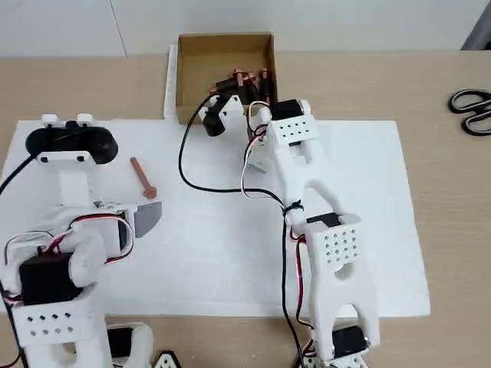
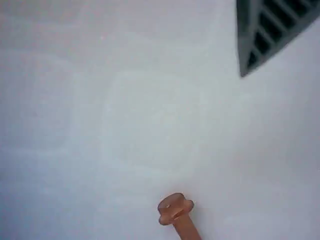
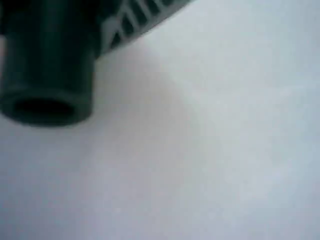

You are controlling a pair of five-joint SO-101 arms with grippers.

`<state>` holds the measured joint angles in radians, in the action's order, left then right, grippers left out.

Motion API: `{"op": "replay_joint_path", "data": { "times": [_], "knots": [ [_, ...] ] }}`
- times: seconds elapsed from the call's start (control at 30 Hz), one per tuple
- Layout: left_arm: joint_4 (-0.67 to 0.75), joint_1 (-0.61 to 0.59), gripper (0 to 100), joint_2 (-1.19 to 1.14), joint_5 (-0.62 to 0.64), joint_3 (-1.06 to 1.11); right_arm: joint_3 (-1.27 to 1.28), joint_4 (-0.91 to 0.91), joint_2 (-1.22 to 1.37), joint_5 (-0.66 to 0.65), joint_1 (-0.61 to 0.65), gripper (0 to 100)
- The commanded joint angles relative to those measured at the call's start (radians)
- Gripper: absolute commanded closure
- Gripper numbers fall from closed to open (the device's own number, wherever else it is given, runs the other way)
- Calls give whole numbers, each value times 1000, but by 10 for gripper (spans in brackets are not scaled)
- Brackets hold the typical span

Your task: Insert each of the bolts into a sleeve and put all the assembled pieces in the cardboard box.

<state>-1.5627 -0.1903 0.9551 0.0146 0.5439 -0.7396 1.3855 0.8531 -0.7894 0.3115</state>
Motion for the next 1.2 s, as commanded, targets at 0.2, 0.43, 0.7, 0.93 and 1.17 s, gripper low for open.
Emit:
{"op": "replay_joint_path", "data": {
  "times": [0.2,0.43,0.7,0.93,1.17],
  "knots": [
    [-6,-3,675,6,-9,-2,-12,21,-35,94,-58,935],
    [-6,-3,675,6,-9,-2,-12,79,-160,347,-71,935],
    [-6,-3,675,6,-9,-2,-12,266,-254,554,-81,935],
    [-6,-3,675,6,-9,-1,44,280,-234,669,-79,931],
    [-6,-5,675,6,-9,1,52,280,-142,674,-70,902]
  ]
}}
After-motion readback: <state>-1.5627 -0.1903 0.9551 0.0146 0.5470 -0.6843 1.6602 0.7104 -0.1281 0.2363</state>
